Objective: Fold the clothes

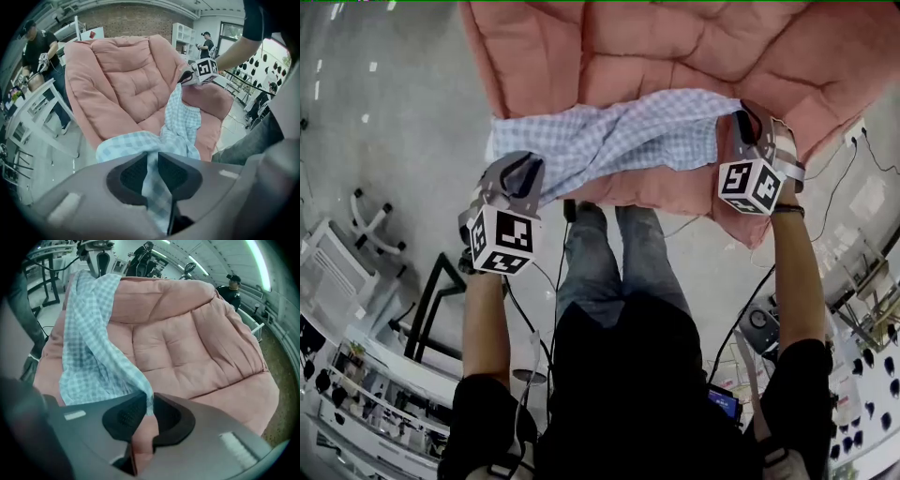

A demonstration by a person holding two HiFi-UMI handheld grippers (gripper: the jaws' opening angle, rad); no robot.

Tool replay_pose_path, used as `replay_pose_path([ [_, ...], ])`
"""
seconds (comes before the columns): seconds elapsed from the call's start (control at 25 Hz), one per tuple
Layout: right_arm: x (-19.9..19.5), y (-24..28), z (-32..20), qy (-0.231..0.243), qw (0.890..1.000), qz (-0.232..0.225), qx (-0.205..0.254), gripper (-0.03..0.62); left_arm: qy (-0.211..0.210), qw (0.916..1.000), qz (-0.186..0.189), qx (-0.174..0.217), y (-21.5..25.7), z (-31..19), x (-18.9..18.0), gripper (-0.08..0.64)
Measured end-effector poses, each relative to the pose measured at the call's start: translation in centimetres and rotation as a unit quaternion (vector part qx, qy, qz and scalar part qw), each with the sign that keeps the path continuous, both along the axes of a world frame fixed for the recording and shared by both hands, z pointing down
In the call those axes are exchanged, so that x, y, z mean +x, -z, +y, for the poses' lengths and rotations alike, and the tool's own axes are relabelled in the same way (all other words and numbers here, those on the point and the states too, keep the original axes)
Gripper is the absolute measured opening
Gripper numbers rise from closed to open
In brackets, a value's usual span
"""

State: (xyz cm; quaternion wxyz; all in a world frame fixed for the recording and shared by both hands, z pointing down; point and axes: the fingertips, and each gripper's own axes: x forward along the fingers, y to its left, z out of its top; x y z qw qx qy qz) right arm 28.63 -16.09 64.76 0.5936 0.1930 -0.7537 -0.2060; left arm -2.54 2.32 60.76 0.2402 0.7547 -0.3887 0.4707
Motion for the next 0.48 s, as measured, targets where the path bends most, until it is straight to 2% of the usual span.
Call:
replay_pose_path([
  [0.24,1.2,1.3,4.0,0.025,0.999,0.013,0.02,0.051,-0.019,0.9998,0.006,-0.005,0.0,-0.2,0.1,0.083],
  [0.48,1.6,0.5,8.7,0.042,0.999,0.031,0.003,0.051,-0.029,0.9995,0.009,0.0,-0.1,-0.1,-0.1,0.083],
])
